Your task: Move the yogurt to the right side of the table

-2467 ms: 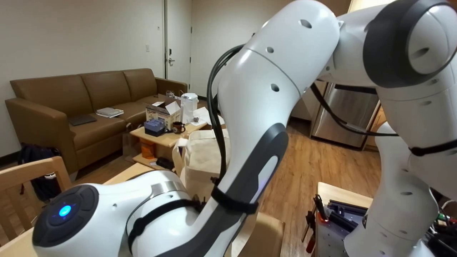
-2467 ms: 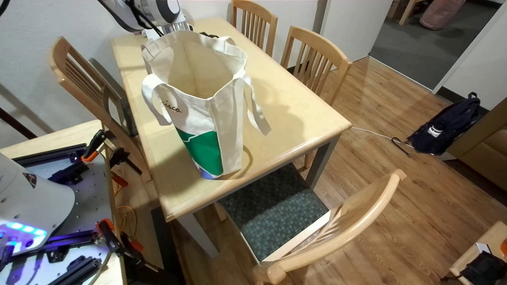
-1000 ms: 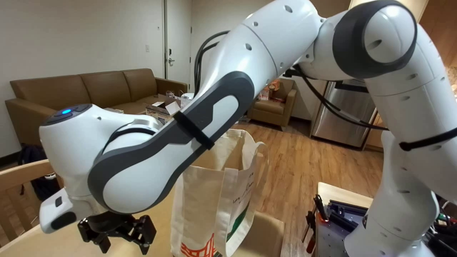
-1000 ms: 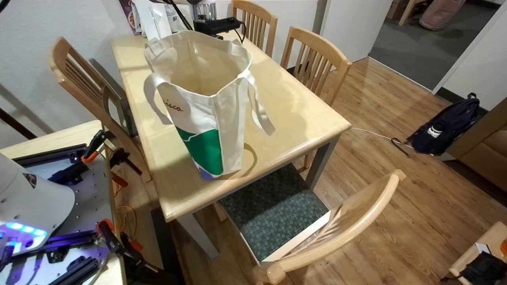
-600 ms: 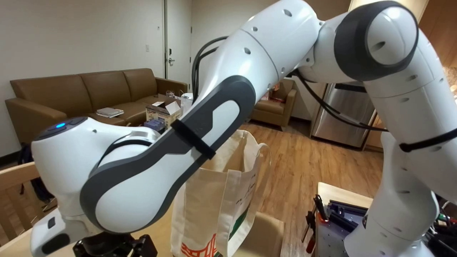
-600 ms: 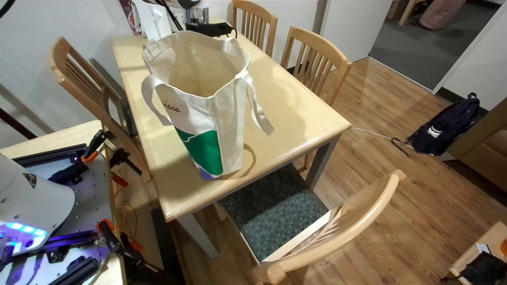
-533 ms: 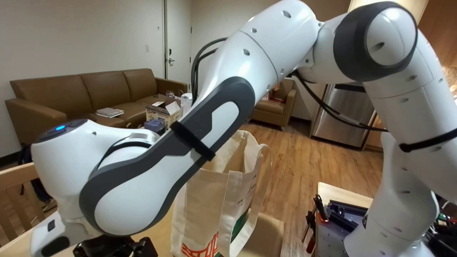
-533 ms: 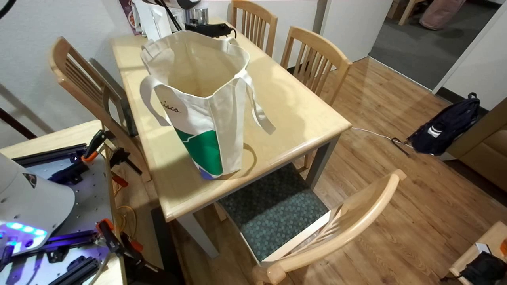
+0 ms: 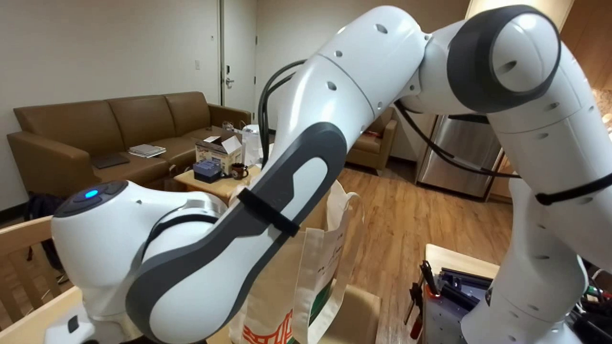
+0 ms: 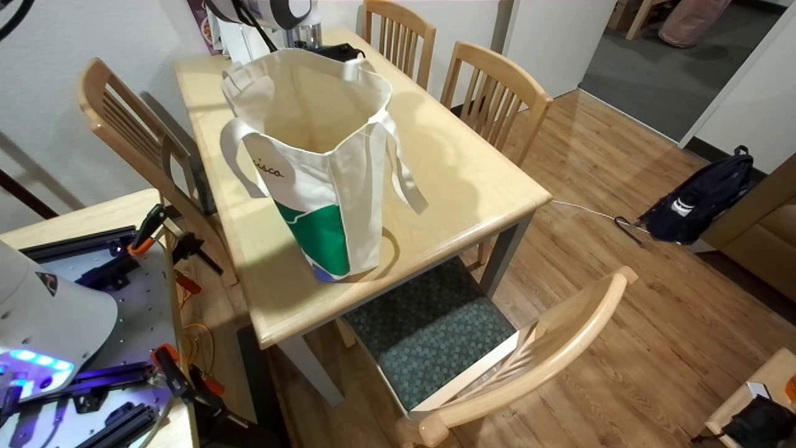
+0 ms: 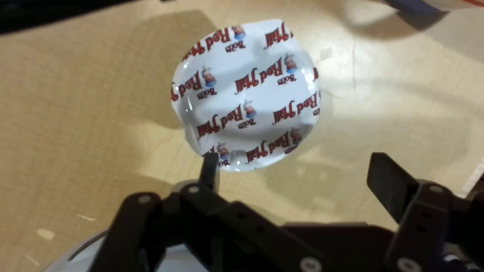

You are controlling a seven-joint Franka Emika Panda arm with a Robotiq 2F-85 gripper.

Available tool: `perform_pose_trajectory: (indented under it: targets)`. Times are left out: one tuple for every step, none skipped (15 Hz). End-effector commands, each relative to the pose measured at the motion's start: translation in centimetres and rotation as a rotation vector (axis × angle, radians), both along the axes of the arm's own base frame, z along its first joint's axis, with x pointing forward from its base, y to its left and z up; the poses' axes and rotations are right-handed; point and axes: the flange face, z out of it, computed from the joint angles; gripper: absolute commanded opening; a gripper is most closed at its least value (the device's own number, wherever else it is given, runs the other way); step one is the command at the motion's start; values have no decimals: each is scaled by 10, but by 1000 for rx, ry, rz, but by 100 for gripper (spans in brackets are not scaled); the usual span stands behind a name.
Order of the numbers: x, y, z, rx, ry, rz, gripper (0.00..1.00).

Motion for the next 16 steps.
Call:
perform_pose_trajectory:
  targets:
    - [-7, 3, -9, 11, -78, 81, 100]
    - [-9, 4, -12, 17, -91, 94, 100]
    - [-10, 4, -13, 18, -102, 105, 100]
    - [-12, 4, -15, 22, -107, 112, 100]
    - [-12, 3, -15, 30, -113, 122, 100]
    - [-12, 3, -15, 35, -112, 129, 100]
    - [-14, 3, -14, 46, -99, 137, 100]
    - [-15, 3, -13, 52, -80, 148, 100]
    - [-12, 1, -7, 67, -76, 157, 100]
    - [-11, 1, -6, 70, -72, 164, 100]
    - [-13, 5, -8, 85, -67, 159, 100]
    - [-11, 5, -6, 99, -60, 156, 100]
    - [-12, 6, -6, 103, -42, 154, 100]
    - [-13, 7, -6, 108, -26, 150, 100]
    - [-14, 8, -7, 111, -10, 151, 100]
    - [-15, 9, -8, 117, -2, 147, 100]
